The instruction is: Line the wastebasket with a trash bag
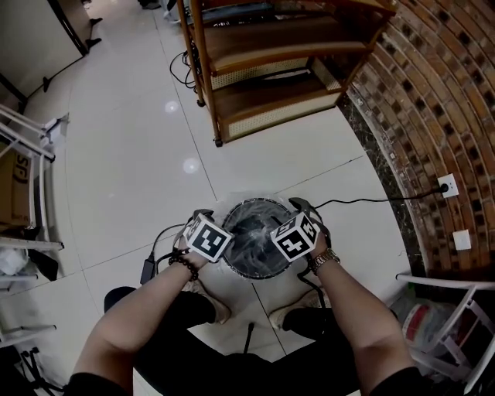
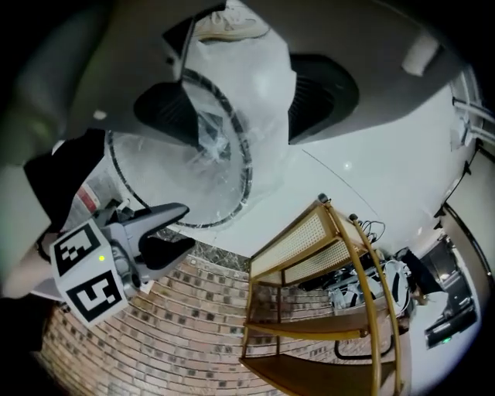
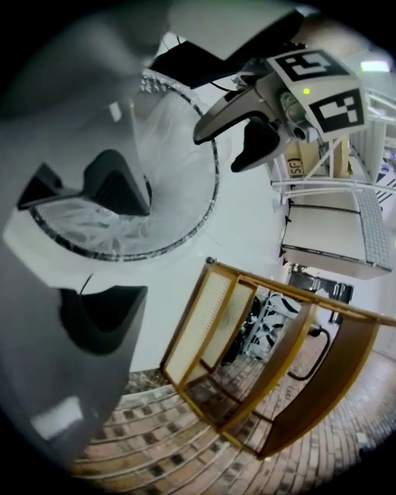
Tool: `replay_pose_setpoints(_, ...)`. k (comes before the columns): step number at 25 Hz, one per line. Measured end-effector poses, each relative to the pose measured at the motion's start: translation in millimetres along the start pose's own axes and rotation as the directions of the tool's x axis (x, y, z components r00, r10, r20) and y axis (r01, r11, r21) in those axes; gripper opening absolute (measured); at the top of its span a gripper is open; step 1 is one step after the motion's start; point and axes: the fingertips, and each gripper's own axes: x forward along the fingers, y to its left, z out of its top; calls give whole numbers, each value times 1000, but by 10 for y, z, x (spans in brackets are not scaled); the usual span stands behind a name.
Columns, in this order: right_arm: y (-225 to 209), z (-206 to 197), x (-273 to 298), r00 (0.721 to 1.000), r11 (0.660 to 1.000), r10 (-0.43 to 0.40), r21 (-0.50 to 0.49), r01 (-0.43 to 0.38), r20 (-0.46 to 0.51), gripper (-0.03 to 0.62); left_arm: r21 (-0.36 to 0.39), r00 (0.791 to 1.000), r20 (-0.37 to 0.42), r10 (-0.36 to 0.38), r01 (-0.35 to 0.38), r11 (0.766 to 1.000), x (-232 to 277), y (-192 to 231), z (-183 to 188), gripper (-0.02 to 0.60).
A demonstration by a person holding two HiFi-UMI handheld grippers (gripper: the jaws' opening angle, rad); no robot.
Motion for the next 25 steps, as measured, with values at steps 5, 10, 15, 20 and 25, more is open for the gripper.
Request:
replay_pose_setpoints(5, -85, -294, -272, 1000, 954, -19, 301, 16, 6, 288, -189, 991, -66, 116, -127, 974, -358, 74, -221, 362)
replay_pose_setpoints(10, 111, -705, -183, 997, 842, 16, 538, 24, -70, 288, -475, 994, 64, 86, -46, 879, -199, -144, -248, 362)
replay_pose_setpoints(15, 129, -834, -124, 991, 821, -29, 563, 97, -128, 150, -518, 990, 61, 130, -80, 852, -87, -123, -362, 278)
replay_pose_setpoints(20, 75, -876, -122, 986, 795, -94, 586, 158, -138, 53, -536, 986, 48, 159, -109, 837, 12, -41, -428, 60)
replay_pose_setpoints(25, 63, -792, -156, 991, 783, -102, 608, 132, -83, 190, -495, 974, 79, 211, -146, 857, -137, 27, -316, 112)
